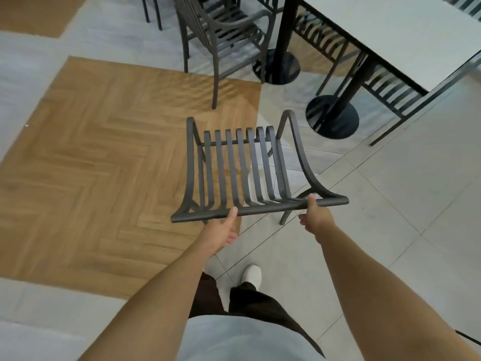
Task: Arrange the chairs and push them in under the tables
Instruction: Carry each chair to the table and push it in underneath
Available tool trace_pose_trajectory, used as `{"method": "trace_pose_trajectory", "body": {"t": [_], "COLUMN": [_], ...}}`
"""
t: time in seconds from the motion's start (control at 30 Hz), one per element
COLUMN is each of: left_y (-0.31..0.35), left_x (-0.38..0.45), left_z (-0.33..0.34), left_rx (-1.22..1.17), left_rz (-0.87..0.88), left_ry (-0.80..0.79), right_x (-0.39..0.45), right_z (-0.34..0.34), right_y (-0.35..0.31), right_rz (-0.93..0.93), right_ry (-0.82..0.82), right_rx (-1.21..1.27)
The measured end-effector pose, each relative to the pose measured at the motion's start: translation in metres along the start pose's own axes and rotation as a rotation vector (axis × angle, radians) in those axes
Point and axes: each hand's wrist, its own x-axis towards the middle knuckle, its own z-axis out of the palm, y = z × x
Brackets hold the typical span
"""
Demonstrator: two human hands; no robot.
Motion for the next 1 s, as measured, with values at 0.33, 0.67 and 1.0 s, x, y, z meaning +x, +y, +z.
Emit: {"method": "trace_pose_trajectory", "body": {"t": [0.33, 0.67, 1.0], "left_y": [0.011, 0.024, 0.045], "left_x": [0.030, 0.049, 0.099], "left_z": [-0.014, -0.021, -0.105], "left_rx": [-1.303, -1.375, -1.219], "left_rz": [-0.352, -0.428, -0.349], "left_ry": [0.314, 0.438, 0.389], "right_x": [0.034, 0.031, 0.016], "right_z": [0.006, 0.018, 0.083], "right_y": [-0.015, -0.032, -0.053], "right_rz": [0.275, 0.375, 0.447], "right_ry": [-0.007, 0.104, 0.190], "right_rx": [0.709, 0.817, 0.937]}}
